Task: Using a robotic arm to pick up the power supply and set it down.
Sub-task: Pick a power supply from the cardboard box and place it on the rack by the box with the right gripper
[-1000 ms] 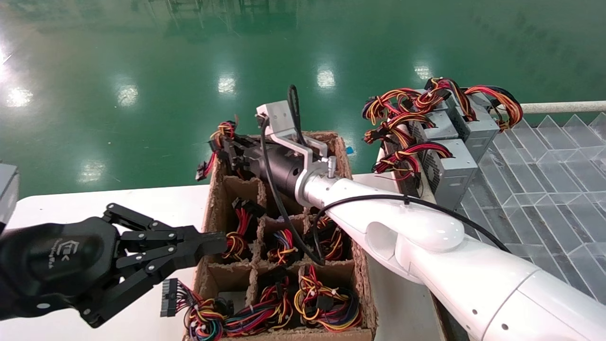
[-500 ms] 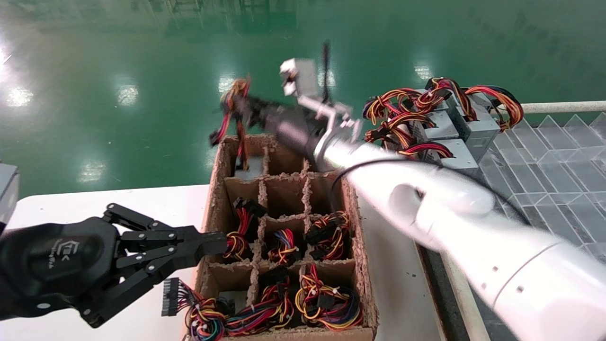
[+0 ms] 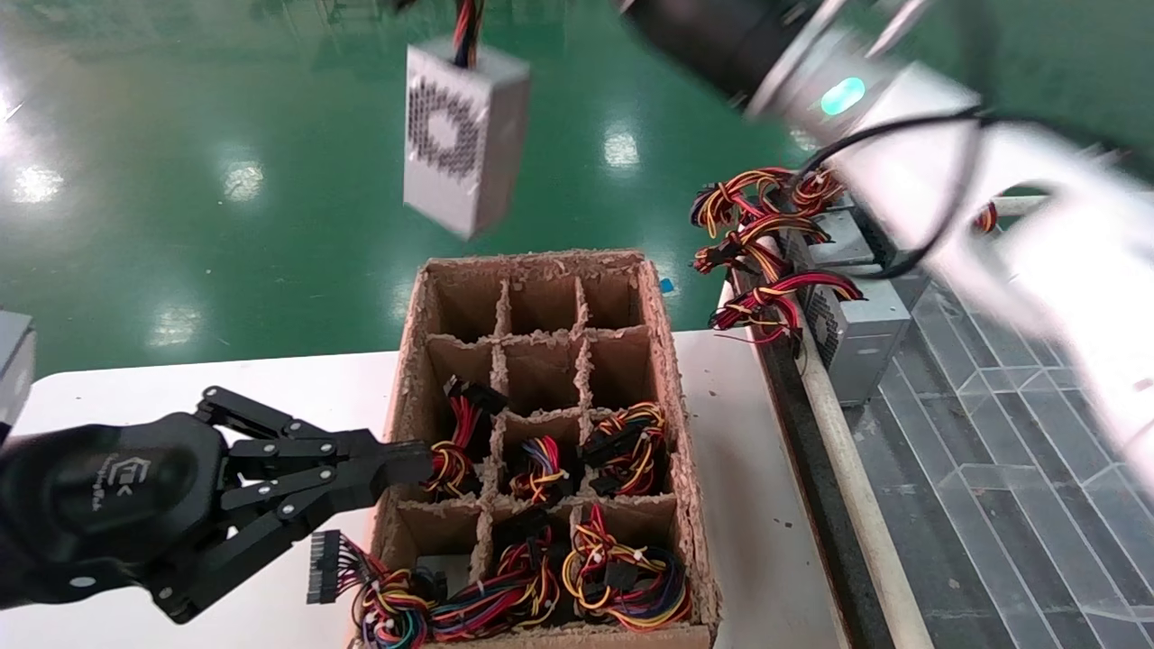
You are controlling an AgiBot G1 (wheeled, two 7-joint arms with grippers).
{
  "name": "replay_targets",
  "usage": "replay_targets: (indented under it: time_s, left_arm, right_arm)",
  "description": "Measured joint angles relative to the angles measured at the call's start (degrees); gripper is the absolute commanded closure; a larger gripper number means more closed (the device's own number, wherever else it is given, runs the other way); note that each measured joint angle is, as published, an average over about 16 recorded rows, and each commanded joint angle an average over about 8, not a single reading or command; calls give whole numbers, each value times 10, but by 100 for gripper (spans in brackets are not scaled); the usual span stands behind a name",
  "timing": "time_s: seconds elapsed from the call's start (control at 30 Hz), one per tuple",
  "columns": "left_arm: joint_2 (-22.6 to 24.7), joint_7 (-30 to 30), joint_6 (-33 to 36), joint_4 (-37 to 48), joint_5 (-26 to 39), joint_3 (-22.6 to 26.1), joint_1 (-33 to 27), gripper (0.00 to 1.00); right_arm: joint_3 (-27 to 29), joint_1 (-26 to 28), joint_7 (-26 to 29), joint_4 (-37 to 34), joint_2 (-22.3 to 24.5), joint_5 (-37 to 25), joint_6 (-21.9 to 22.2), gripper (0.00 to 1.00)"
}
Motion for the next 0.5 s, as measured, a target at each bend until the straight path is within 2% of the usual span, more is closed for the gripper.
replay_targets:
  time_s: [0.1, 0.23, 0.37, 0.5]
  left_arm:
    - [0, 0, 0, 0, 0, 0, 0, 100]
    - [0, 0, 0, 0, 0, 0, 0, 100]
    - [0, 0, 0, 0, 0, 0, 0, 100]
    - [0, 0, 0, 0, 0, 0, 0, 100]
  right_arm:
    - [3, 16, -7, 13, 29, -7, -15, 100]
    - [2, 32, -7, 49, 78, -20, -10, 100]
    - [0, 38, 1, 106, 140, -33, 17, 100]
    - [0, 35, 16, 183, 214, -41, 63, 100]
